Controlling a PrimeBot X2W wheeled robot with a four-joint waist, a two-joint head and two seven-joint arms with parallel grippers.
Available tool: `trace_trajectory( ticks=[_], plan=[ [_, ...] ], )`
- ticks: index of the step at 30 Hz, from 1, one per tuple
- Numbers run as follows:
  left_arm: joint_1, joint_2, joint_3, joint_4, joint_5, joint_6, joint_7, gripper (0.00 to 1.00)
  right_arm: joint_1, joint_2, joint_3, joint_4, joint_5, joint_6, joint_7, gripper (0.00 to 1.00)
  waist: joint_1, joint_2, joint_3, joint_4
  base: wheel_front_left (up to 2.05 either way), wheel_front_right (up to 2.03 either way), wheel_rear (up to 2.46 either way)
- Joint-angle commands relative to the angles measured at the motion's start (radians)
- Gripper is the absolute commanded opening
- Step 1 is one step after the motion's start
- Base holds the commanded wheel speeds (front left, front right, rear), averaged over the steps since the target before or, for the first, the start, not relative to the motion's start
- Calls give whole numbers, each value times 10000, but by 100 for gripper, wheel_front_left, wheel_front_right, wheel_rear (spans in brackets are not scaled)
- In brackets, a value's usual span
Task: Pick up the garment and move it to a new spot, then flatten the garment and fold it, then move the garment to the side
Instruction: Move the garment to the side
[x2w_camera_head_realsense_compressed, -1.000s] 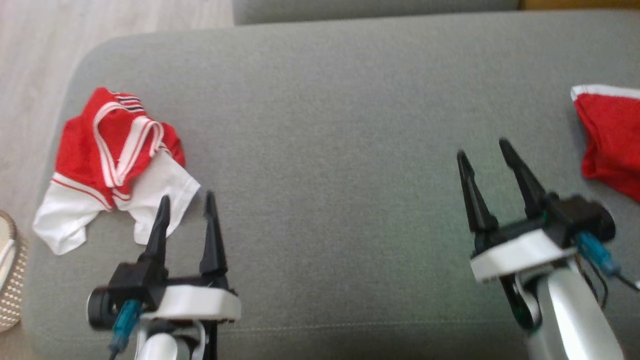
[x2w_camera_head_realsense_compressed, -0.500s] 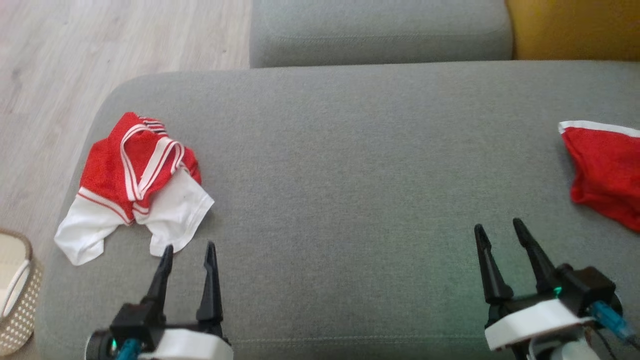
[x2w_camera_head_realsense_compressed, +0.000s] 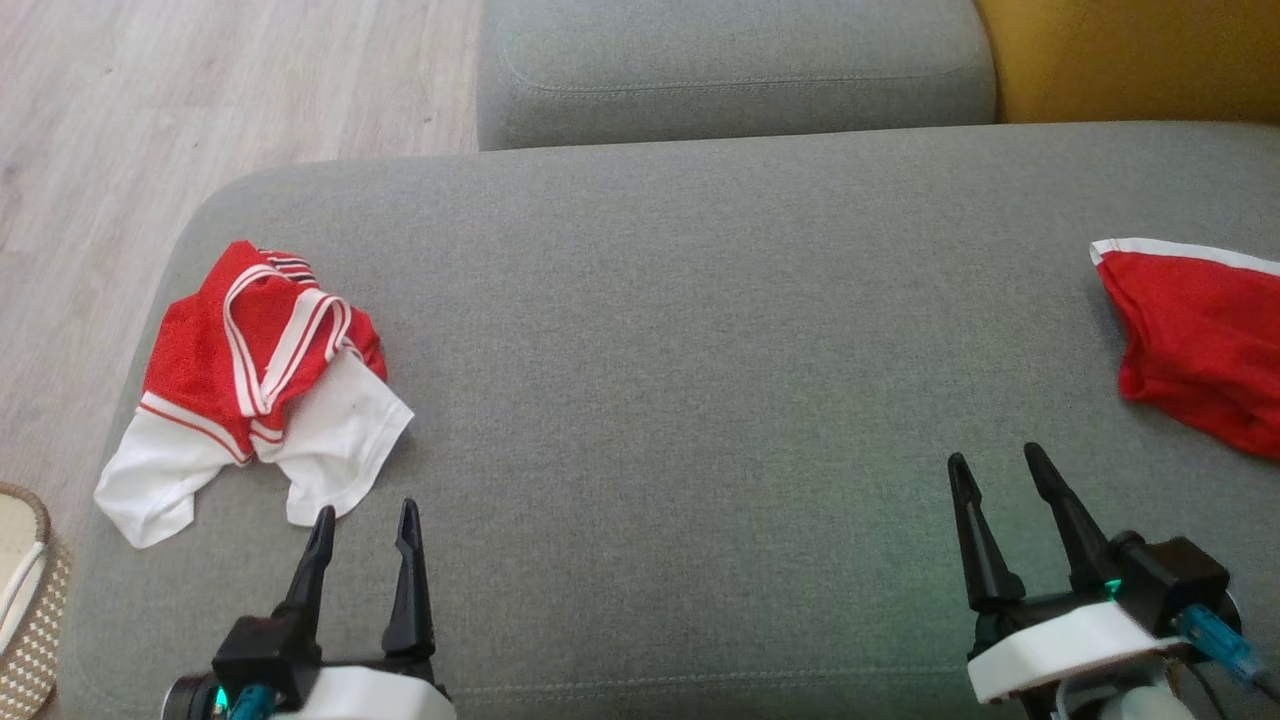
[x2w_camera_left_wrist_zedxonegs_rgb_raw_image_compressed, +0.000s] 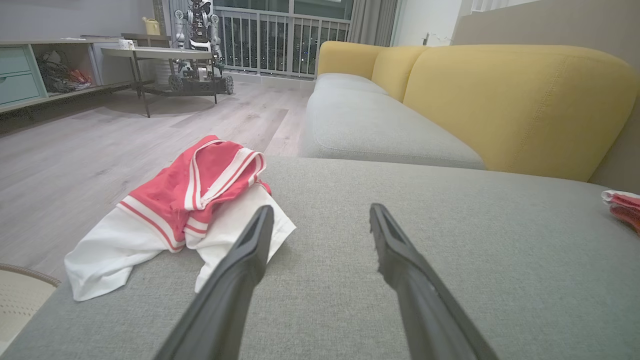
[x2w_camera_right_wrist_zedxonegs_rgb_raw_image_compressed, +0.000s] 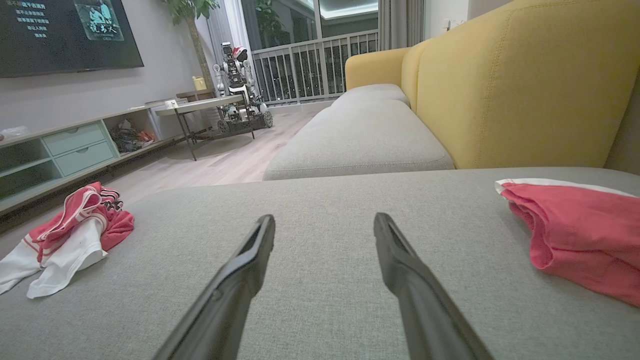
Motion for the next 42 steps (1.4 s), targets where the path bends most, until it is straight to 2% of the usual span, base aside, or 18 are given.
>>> trace_trajectory(
  ticks=[1, 11, 18, 24, 30, 35, 42],
  plan=[
    [-416, 10, 309, -262, 149, 42, -51, 100, -141, -28, 248, -288, 75, -4, -91, 100, 0, 0, -4, 29, 0, 0, 0],
    [-449, 10, 274, -170, 197, 178, -51, 100, -80, -28, 447, -283, 87, -4, -91, 100, 0, 0, -87, 406, 0, 0, 0],
    [-392, 10, 174, -248, 151, 261, -51, 100, 108, -28, 673, -437, -11, -4, -91, 100, 0, 0, -137, 1322, 0, 0, 0],
    [-213, 10, 140, -358, 49, 326, -51, 100, 407, -28, 808, -512, -36, -4, -91, 100, 0, 0, -262, 2494, 0, 0, 0],
    [-111, 10, 160, -578, 46, 350, -51, 100, 509, -28, 674, -547, 11, -4, -91, 100, 0, 0, -139, 3354, 0, 0, 0],
    [-129, 10, 128, -704, -78, 393, -51, 100, 528, -28, 626, -567, -125, -4, -91, 100, 0, 0, 109, 3791, 0, 0, 0],
    [-859, 10, 109, -931, -504, 443, -51, 100, 370, -28, 541, -676, -592, -4, -91, 100, 0, 0, 903, 3993, 0, 0, 0]
  ],
)
